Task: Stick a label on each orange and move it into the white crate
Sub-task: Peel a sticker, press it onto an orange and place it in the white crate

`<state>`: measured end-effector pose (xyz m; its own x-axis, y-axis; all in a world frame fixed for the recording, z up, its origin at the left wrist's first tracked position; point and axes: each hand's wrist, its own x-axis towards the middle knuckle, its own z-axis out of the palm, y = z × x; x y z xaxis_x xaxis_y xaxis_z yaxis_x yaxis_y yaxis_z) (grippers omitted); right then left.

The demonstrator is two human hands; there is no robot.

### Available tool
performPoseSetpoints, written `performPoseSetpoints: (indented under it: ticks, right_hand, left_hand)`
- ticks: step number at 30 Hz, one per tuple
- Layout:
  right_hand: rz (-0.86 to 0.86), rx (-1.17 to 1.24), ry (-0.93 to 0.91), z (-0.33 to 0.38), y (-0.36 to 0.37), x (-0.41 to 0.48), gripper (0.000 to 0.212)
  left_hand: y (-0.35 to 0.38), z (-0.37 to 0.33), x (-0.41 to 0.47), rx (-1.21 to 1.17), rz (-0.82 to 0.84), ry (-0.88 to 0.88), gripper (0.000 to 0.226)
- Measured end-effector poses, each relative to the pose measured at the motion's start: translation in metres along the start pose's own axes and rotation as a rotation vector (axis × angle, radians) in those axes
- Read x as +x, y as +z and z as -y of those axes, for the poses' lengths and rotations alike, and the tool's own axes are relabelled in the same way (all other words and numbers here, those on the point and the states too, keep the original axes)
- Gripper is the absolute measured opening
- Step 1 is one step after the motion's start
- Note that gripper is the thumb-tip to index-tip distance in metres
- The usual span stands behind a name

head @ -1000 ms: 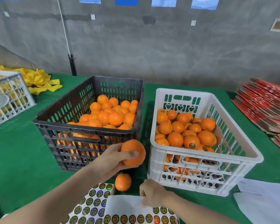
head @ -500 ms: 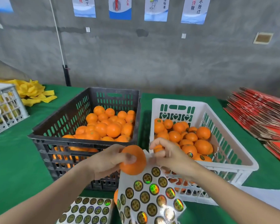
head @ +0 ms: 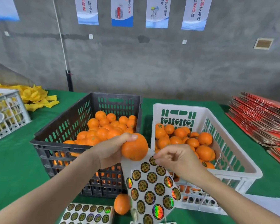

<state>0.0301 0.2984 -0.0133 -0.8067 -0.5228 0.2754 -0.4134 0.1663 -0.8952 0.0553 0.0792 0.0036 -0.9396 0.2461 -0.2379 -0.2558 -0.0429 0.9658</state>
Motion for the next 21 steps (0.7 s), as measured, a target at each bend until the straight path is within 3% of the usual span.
performPoseSetpoints:
  ticks: [9, 13, 17, 19, 21]
  right_hand:
    - [0.013, -0.025, -0.018, -0.009, 0.006, -0.002, 0.027]
    - [-0.021, -0.013, -0.121, -0.007, 0.003, -0.005, 0.032]
    - [-0.129, 0.219, -0.218, 0.011, -0.005, -0.004, 0.018]
    - [-0.082, 0.16, -0.248, 0.018, -0.007, -0.001, 0.047]
    - [0.078, -0.07, -0.267, 0.02, -0.007, 0.003, 0.088]
  left_hand:
    - [0.005, 0.0, 0.007, -0.135, -0.06, -0.143, 0.073]
    - [0.009, 0.002, 0.01, -0.187, -0.098, -0.186, 0.077]
    - [0.01, 0.004, 0.011, -0.213, -0.103, -0.177, 0.082]
    - [0.012, 0.006, 0.011, -0.194, -0.078, -0.164, 0.079]
    - [0.017, 0.008, 0.01, -0.17, -0.022, -0.159, 0.072]
